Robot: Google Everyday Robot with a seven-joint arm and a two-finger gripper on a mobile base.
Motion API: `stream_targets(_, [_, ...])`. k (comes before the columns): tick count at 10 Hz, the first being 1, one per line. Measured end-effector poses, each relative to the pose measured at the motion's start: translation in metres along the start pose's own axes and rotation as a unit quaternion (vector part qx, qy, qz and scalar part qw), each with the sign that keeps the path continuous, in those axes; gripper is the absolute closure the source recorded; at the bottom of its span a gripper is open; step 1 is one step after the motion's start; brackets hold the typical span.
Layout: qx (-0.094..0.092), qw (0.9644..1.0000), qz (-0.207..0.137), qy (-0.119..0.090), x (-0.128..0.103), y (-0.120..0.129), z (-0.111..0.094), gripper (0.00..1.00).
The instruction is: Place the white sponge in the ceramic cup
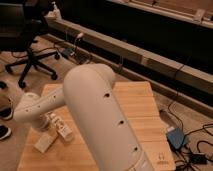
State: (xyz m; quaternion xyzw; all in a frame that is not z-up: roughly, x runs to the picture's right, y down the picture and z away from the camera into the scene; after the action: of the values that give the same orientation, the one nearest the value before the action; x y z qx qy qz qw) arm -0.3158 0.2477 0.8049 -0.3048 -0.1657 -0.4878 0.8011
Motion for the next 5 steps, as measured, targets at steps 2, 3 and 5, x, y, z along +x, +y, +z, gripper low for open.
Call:
stream_targets(2, [-0.004, 1.0, 0.001, -0.001, 0.0004, 0.0013, 0.0026, 0.5])
stream_targets(3, [-0.006, 1.0, 0.002, -0.001, 0.0005, 0.0021, 0.0038, 0.5])
stream_targets(5, [-0.008, 1.0, 0.003, -0.002, 0.0011, 0.0034, 0.0053, 0.5])
